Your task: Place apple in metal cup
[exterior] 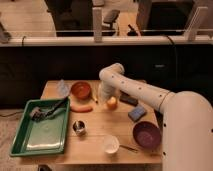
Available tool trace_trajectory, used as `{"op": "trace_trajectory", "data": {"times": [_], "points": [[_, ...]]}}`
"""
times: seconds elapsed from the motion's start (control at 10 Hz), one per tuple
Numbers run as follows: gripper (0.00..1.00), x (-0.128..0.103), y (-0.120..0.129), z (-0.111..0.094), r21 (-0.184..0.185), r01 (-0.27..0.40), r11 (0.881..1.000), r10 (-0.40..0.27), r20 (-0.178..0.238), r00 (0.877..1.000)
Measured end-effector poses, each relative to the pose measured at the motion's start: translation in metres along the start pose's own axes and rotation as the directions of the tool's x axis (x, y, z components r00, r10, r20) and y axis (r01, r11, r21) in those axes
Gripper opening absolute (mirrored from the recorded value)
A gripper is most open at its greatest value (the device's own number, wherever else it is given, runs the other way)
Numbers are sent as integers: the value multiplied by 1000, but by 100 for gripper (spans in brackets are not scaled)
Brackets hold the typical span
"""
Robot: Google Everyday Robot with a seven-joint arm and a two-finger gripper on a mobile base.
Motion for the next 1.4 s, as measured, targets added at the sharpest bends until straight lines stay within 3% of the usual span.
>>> {"op": "trace_trajectory", "data": {"times": [0.2, 0.6, 1.0, 1.4], "points": [[80, -9, -4, -5, 0, 7, 1000, -7, -5, 1000], [80, 20, 8, -2, -13, 68, 998, -68, -21, 997], [80, 33, 16, 10, -94, 196, 976, -198, -16, 980], [80, 47, 26, 22, -145, 250, 957, -254, -12, 967]]}}
